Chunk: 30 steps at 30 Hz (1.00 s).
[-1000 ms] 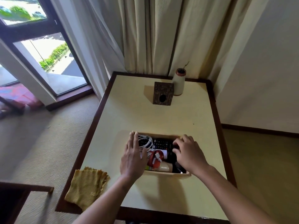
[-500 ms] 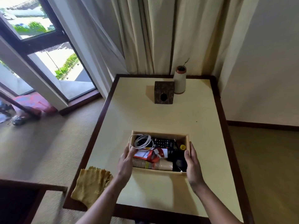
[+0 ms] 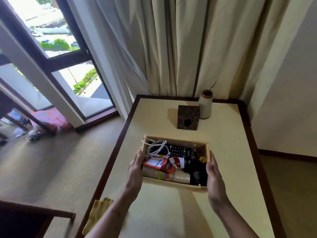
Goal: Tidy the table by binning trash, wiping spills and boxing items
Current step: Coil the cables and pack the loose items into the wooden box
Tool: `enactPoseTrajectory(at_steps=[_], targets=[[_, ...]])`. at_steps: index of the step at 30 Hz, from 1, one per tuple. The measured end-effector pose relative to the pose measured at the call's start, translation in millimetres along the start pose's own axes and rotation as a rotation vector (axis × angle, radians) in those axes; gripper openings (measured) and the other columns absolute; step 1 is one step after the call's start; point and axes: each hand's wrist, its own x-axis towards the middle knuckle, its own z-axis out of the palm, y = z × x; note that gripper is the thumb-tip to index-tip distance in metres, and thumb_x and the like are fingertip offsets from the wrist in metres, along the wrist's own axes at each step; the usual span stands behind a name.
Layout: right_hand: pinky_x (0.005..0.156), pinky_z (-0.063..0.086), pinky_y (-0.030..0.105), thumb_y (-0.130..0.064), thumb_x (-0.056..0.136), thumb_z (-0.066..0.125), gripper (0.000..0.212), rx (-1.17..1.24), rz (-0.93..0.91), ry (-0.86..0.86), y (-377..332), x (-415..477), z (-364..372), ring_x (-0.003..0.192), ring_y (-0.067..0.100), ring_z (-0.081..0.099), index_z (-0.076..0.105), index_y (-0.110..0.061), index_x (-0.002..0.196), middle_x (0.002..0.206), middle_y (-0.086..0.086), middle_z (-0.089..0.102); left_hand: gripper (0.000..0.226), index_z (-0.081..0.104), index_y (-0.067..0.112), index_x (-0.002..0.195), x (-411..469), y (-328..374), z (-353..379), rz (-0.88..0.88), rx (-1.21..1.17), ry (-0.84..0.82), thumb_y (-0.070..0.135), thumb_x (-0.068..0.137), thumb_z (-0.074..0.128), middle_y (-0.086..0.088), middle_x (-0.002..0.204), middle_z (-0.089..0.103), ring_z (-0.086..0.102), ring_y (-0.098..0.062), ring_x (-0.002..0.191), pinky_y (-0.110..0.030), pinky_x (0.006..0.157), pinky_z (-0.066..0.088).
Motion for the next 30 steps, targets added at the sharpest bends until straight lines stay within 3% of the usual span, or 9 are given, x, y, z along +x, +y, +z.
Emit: enactPoseTrajectory(at_steps=[4,8,12,14,17,21,25,27,30], targets=[[0.121,0.029,0.051,-0.041,0.110,0.030,0.046,-0.015,-0.041,-0.021,-32.4,49.4,56.7,0.145,0.017,0.036,0.028,-0.049,0.155,0.161,-0.012,0.035,0.043,0.062,0.030,0.131,60.8,39.5,-35.2,0.070,0.001,0.024,0.046,0.110,0.028,-0.010,0.103,0.078,0.077,-0.027,0.092,-0.031,0.075,0.064],[0.122,0.028,0.052,-0.038,0.110,0.031,0.047,0.003,-0.063,-0.030,-53.0,101.3,117.4,0.146,0.017,0.036,0.027,-0.048,0.156,0.161,-0.010,0.036,0.055,0.063,0.018,0.136,130.4,73.0,-74.6,0.037,0.011,0.029,0.053,0.107,0.031,-0.011,0.101,0.079,0.077,-0.026,0.090,-0.037,0.079,0.064],[0.123,0.027,0.053,-0.049,0.104,0.039,0.052,-0.013,-0.095,-0.003,-63.7,165.8,177.3,0.148,0.016,0.033,0.028,-0.048,0.155,0.162,-0.009,0.034,0.053,0.066,0.010,0.127,219.9,88.8,-108.9,0.003,-0.019,0.004,0.046,0.111,0.031,-0.018,0.097,0.077,0.076,-0.018,0.072,-0.022,0.058,0.058],[0.120,0.030,0.055,-0.058,0.097,0.040,0.057,-0.013,-0.076,0.017,-64.3,202.4,198.0,0.147,0.020,0.036,0.031,-0.049,0.153,0.161,-0.006,0.036,0.050,0.067,0.012,0.127,265.1,86.2,-117.2,-0.012,-0.050,0.012,0.046,0.111,0.034,-0.018,0.099,0.077,0.075,-0.017,0.070,-0.021,0.056,0.057],[0.113,0.042,0.054,-0.047,0.106,0.036,0.045,0.005,-0.065,0.031,-64.6,251.3,213.9,0.138,0.024,0.049,0.038,-0.046,0.151,0.152,-0.001,0.049,0.048,0.068,0.019,0.130,320.2,77.9,-116.8,-0.041,-0.081,0.029,0.051,0.109,0.039,-0.012,0.102,0.079,0.076,-0.018,0.080,-0.026,0.064,0.060],[0.108,0.047,0.049,-0.032,0.111,0.030,0.042,-0.004,-0.041,0.066,-62.8,306.4,224.1,0.129,0.021,0.057,0.041,-0.038,0.152,0.145,0.001,0.055,0.056,0.070,0.028,0.128,385.4,47.8,-110.2,-0.073,-0.099,0.023,0.067,0.095,0.048,-0.012,0.114,0.077,0.074,-0.035,0.105,-0.056,0.095,0.058],[0.106,0.048,0.045,-0.028,0.112,0.028,0.043,-0.060,-0.039,0.083,-61.8,345.9,226.9,0.130,0.022,0.054,0.038,-0.033,0.154,0.146,0.001,0.053,0.039,0.068,0.017,0.130,418.2,37.3,-97.7,-0.083,-0.140,0.045,0.041,0.108,0.046,-0.014,0.109,0.078,0.074,-0.036,0.096,-0.052,0.089,0.058],[0.095,0.049,0.035,-0.024,0.112,0.026,0.045,-0.088,-0.027,0.093,-60.9,357.3,225.9,0.126,0.019,0.052,0.036,-0.032,0.155,0.143,-0.001,0.051,0.037,0.069,0.018,0.123,427.0,30.2,-93.6,-0.083,-0.112,0.023,0.040,0.107,0.044,-0.017,0.108,0.077,0.072,-0.042,0.100,-0.057,0.090,0.057],[0.096,0.047,0.036,-0.023,0.112,0.026,0.045,-0.185,-0.029,0.129,-53.5,370.4,222.0,0.124,0.019,0.051,0.037,-0.033,0.155,0.140,-0.001,0.051,0.034,0.068,0.020,0.121,432.3,18.5,-89.6,-0.084,-0.065,0.007,0.037,0.108,0.042,-0.015,0.107,0.076,0.072,-0.037,0.098,-0.058,0.092,0.056]])
